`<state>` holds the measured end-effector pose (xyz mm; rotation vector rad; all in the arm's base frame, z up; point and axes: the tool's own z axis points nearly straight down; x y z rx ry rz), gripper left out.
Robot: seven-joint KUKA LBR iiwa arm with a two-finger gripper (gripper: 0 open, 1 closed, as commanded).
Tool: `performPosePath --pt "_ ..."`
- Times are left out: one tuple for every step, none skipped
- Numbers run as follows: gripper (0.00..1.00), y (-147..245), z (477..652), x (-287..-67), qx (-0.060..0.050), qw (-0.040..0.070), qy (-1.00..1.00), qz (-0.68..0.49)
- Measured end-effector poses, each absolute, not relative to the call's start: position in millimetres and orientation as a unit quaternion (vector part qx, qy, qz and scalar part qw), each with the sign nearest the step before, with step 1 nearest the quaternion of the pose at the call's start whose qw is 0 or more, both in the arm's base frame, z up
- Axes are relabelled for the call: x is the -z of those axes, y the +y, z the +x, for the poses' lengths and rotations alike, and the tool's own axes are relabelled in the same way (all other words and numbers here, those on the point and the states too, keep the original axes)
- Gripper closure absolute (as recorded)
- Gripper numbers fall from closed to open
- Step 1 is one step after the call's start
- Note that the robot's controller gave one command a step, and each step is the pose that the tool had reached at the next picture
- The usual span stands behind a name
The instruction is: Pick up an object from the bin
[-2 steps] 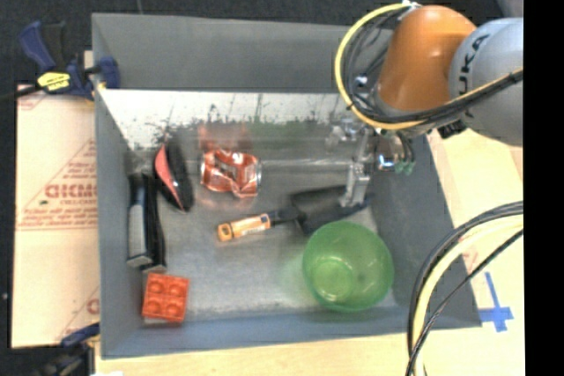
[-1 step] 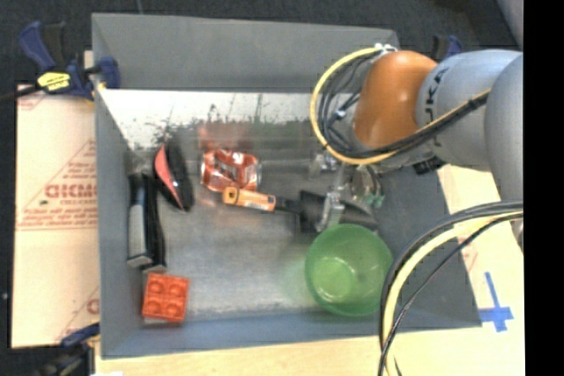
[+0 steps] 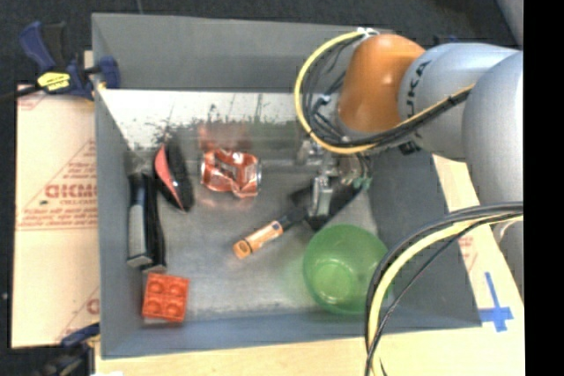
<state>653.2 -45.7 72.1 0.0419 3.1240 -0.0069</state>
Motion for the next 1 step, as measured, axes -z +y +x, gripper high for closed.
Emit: performPosePath --pt "0.00 -75.0 627.6 -71.4 0.001 0.008 0.988 0.152"
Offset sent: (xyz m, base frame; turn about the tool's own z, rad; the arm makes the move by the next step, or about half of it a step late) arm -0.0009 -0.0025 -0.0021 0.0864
